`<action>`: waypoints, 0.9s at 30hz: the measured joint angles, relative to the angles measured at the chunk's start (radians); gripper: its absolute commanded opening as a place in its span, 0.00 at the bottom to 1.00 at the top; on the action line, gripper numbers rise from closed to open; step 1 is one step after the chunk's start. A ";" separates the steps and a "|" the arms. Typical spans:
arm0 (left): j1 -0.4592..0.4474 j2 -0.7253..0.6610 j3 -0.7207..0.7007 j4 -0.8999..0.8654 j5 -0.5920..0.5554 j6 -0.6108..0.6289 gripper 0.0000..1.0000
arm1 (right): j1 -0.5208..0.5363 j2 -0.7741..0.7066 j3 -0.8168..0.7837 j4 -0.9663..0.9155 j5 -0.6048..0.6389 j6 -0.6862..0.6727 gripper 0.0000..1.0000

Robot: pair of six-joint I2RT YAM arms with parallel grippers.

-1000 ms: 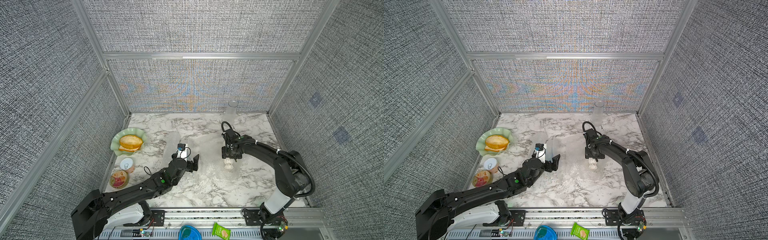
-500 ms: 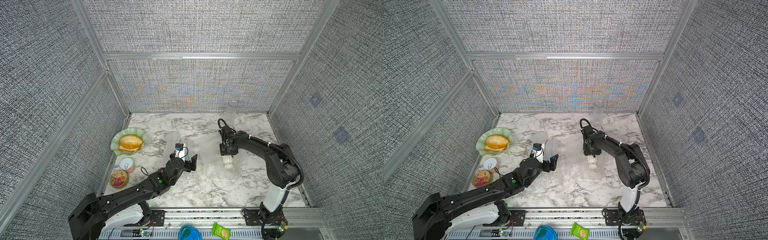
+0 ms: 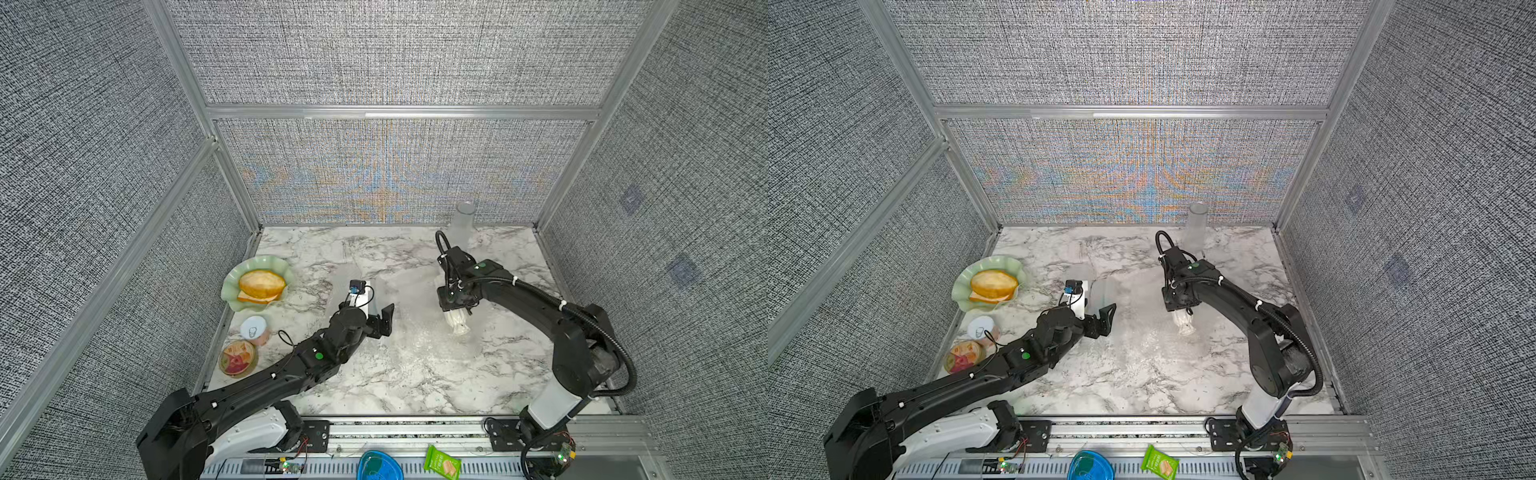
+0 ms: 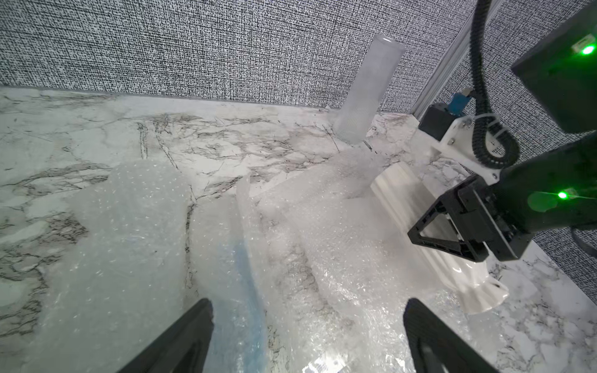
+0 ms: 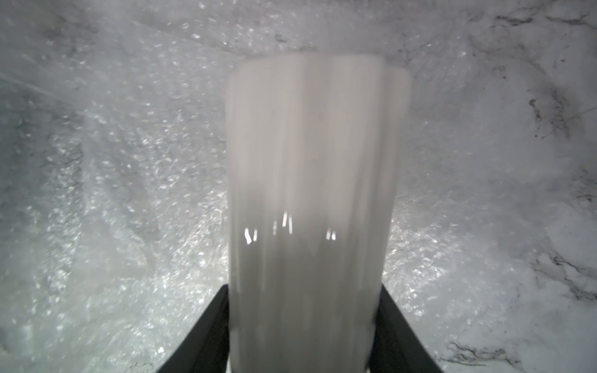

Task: Unwrap the vase from the bubble wrap
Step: Adjust the vase with the bubble wrap.

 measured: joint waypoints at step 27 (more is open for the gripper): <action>0.123 0.169 0.324 -0.340 0.273 0.024 0.00 | 0.118 0.064 0.066 0.034 -0.022 -0.141 0.83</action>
